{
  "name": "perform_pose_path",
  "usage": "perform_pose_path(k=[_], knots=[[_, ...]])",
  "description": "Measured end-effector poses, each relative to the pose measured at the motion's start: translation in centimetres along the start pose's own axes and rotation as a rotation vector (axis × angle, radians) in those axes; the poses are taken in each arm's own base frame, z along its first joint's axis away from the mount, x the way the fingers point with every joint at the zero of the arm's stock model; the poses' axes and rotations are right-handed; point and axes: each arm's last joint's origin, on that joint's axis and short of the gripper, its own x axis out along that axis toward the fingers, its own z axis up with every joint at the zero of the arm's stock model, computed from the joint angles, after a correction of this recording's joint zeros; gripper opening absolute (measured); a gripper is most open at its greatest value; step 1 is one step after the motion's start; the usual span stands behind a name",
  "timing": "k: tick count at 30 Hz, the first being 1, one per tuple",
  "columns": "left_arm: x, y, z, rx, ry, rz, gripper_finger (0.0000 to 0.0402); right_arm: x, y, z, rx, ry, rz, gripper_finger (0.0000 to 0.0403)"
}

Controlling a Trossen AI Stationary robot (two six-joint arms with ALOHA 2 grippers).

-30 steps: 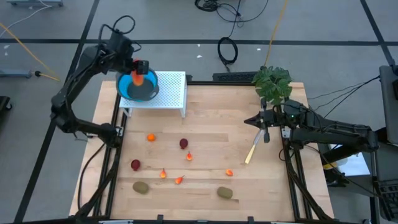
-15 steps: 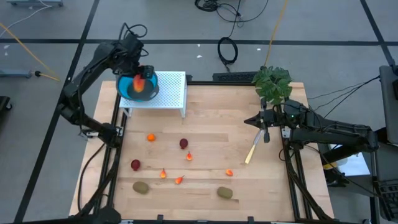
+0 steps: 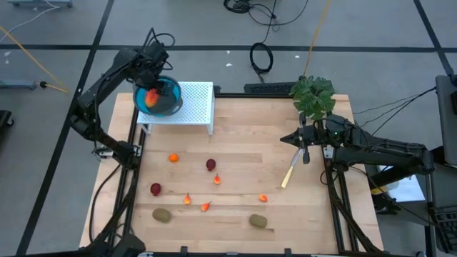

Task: Pick & Place Fruit
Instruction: Put the mango into the blue strainer bowl on the shelf

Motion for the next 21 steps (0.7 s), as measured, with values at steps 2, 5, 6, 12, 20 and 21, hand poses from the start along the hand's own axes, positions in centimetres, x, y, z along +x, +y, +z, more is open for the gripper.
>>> perform_pose_path(k=[2, 5, 6, 12, 20, 21], knots=[[0.0, 0.0, 0.02, 0.026, -0.002, 0.0, 0.0225, 0.0, 0.0, 0.0, 0.0, 0.0, 0.0, 0.0], [0.0, -0.02, 0.07, 0.04, -0.007, -0.002, 0.0225, 0.0, 0.0, 0.0, 0.0, 0.0, 0.0, 0.0], [0.0, -0.02, 0.06, 0.042, -0.006, -0.002, 0.0225, 0.0, 0.0, 0.0, 0.0, 0.0, 0.0, 0.0], [0.0, 0.0, 0.01, 0.059, -0.001, -0.001, 0.0225, 0.0, 0.0, 0.0, 0.0, 0.0, 0.0, 0.0], [0.18, -0.49, 0.07, 0.087, 0.006, -0.003, 0.0225, 0.0, 0.0, 0.0, 0.0, 0.0, 0.0, 0.0], [0.31, -0.67, 0.13, 0.093, 0.012, -0.003, 0.0225, 0.0, 0.0, 0.0, 0.0, 0.0, 0.0, 0.0]])
